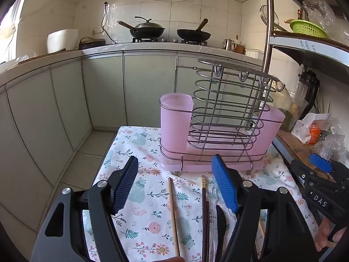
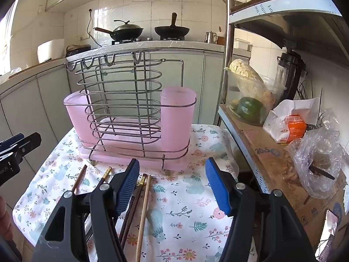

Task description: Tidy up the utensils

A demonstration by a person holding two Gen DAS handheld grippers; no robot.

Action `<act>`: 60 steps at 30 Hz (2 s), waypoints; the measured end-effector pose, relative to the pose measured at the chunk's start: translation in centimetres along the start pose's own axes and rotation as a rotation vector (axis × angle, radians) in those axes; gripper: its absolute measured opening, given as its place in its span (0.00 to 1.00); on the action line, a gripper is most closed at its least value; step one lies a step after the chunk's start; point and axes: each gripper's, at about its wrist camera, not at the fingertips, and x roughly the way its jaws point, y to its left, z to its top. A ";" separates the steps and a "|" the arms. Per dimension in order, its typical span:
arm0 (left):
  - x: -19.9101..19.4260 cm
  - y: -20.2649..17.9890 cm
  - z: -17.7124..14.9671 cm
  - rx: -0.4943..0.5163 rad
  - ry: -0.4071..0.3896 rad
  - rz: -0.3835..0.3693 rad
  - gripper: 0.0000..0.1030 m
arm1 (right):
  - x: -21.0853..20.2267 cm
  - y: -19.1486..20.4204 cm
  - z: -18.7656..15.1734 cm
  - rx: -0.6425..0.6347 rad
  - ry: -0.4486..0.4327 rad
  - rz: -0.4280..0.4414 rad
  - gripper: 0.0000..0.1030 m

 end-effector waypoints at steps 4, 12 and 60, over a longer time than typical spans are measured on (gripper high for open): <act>0.0 0.0 0.0 0.002 -0.005 0.003 0.68 | 0.0 0.0 0.0 0.001 -0.007 0.002 0.60; -0.7 -0.1 0.2 -0.006 -0.008 -0.001 0.68 | -0.1 0.0 -0.1 -0.002 -0.010 0.000 0.60; -0.7 0.5 0.6 -0.025 -0.011 -0.017 0.68 | -1.6 0.8 1.0 -0.022 -0.047 0.002 0.60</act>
